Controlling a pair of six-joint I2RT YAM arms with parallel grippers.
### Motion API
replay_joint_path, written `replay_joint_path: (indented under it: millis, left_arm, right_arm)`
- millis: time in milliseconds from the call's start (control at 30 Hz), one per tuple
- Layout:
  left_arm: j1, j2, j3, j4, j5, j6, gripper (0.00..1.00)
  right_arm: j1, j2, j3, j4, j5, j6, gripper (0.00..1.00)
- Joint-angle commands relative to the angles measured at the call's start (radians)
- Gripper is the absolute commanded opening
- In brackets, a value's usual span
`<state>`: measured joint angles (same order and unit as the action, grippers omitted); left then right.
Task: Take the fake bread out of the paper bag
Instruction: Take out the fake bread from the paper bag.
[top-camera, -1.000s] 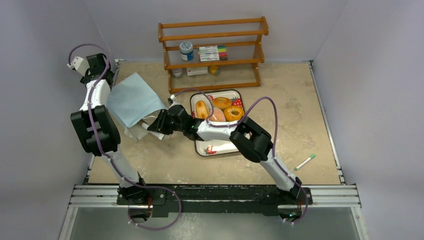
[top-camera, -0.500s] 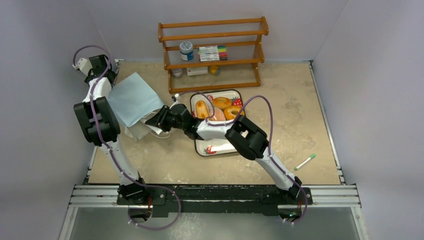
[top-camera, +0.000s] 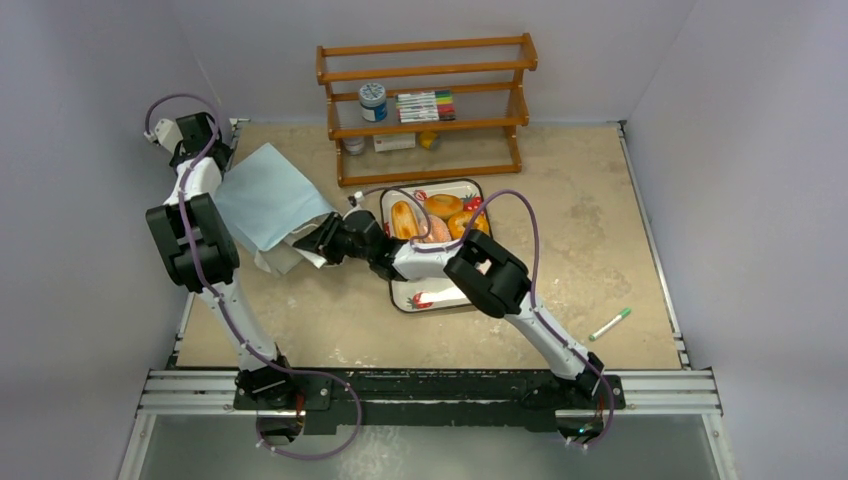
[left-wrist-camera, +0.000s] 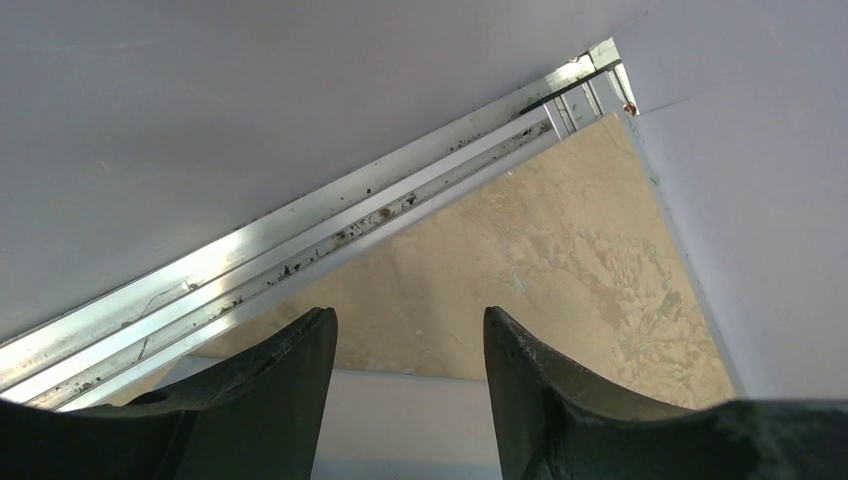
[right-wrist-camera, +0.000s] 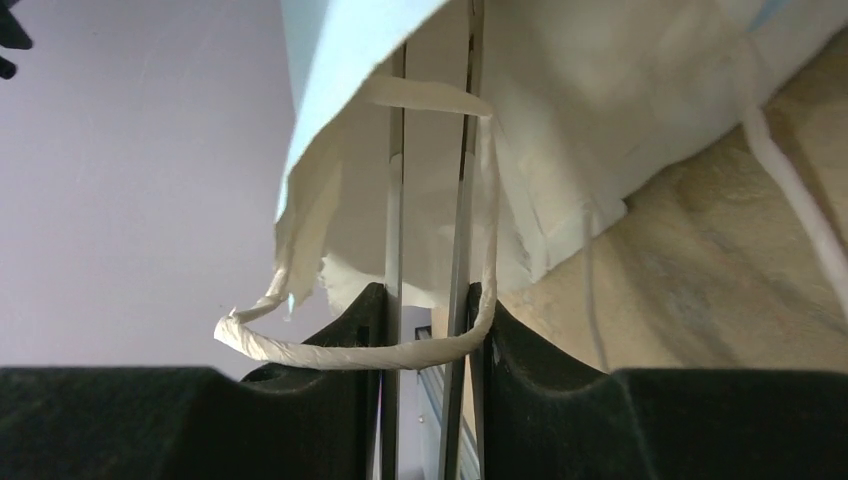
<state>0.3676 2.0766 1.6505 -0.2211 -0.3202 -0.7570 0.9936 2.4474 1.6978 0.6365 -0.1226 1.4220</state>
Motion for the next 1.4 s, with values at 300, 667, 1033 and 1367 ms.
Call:
replay_joint_path:
  millis: [300,667,1033,1367]
  left_arm:
    - [0.010,-0.031,-0.020,0.051,0.043,-0.015,0.54]
    - [0.010,-0.019,-0.022,0.061,0.057,-0.022,0.53]
    - [0.011,-0.007,-0.016,0.064,0.060,-0.028,0.53]
    - [0.010,-0.006,-0.013,0.065,0.065,-0.029,0.53]
  right_arm:
    - [-0.002,-0.004,0.088,0.044,-0.007,0.048,0.35]
    - [-0.007,0.032,0.151,0.016,-0.016,0.058,0.36]
    - [-0.008,-0.036,0.033,0.032,-0.002,0.051,0.35]
    - [-0.022,-0.005,0.075,0.028,-0.027,0.055,0.36]
